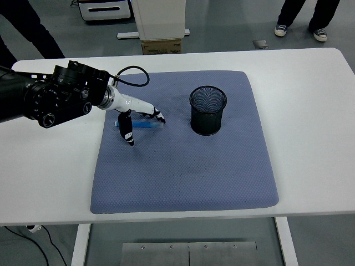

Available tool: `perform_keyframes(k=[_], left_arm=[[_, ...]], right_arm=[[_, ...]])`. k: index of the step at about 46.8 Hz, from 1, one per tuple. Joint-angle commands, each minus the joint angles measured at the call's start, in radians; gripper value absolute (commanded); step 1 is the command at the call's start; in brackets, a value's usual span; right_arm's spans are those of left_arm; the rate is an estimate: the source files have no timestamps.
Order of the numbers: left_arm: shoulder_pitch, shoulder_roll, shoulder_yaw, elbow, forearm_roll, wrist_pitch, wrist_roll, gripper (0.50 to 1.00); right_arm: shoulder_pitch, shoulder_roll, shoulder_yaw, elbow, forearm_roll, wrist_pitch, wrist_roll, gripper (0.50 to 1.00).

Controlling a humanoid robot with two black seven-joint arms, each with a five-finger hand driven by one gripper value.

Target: Left hand places marker in pen holder

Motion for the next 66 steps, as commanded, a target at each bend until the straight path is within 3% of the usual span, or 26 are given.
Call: perform_keyframes(k=[1,10,21,66], left_arm=[[0.0,0.0,0.0,0.001,0.008,-0.001,0.001,0.868],[-0.001,-0.002,0.0,0.001,0.017,-0.001,0.001,0.856],[-0.001,-0.002,0.002,0.001,0.02,-0.001,0.001,0.766],[-0.007,-0.003,0.028,0.008,0.049,0.003,0.001,0.631]], right_arm=[[0.0,0.0,0.001,0.0,0.0,0.0,0.0,1.0],[0.0,0.0,0.001,0.0,0.0,0.0,0.0,1.0],[0.0,0.0,0.001,0.0,0.0,0.0,0.0,1.0],[0.0,0.0,-0.001,0.0,0.0,0.0,0.0,1.0]])
